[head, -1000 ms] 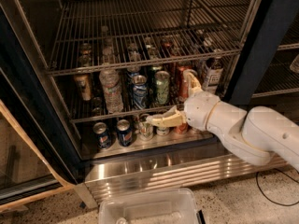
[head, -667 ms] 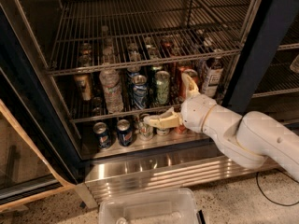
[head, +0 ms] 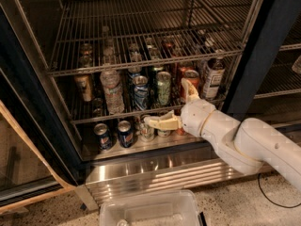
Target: Pick green can from middle shelf of fridge
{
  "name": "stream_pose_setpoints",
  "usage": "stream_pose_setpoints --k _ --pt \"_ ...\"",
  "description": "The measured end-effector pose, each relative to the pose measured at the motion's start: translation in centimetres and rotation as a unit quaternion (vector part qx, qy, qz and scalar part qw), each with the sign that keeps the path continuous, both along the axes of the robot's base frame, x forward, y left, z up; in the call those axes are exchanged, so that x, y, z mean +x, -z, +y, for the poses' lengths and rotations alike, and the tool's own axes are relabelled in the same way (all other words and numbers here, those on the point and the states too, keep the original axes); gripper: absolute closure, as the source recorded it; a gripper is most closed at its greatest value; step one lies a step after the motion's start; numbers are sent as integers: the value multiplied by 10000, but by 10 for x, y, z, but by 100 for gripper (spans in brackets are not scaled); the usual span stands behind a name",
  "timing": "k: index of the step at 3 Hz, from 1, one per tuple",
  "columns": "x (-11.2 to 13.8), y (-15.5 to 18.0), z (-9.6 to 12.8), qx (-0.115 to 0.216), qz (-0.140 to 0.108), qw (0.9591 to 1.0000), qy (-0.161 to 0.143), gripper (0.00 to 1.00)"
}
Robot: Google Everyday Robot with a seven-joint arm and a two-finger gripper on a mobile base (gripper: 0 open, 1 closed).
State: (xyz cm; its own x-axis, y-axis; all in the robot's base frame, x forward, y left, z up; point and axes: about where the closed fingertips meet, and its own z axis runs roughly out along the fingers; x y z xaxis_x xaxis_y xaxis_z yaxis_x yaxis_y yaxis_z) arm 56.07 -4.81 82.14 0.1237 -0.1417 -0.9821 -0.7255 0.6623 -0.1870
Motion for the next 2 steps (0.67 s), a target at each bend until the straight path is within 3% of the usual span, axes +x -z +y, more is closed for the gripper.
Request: stream_pose_setpoints --k 2 --pt "3 16 -7 188 67 9994 287 8"
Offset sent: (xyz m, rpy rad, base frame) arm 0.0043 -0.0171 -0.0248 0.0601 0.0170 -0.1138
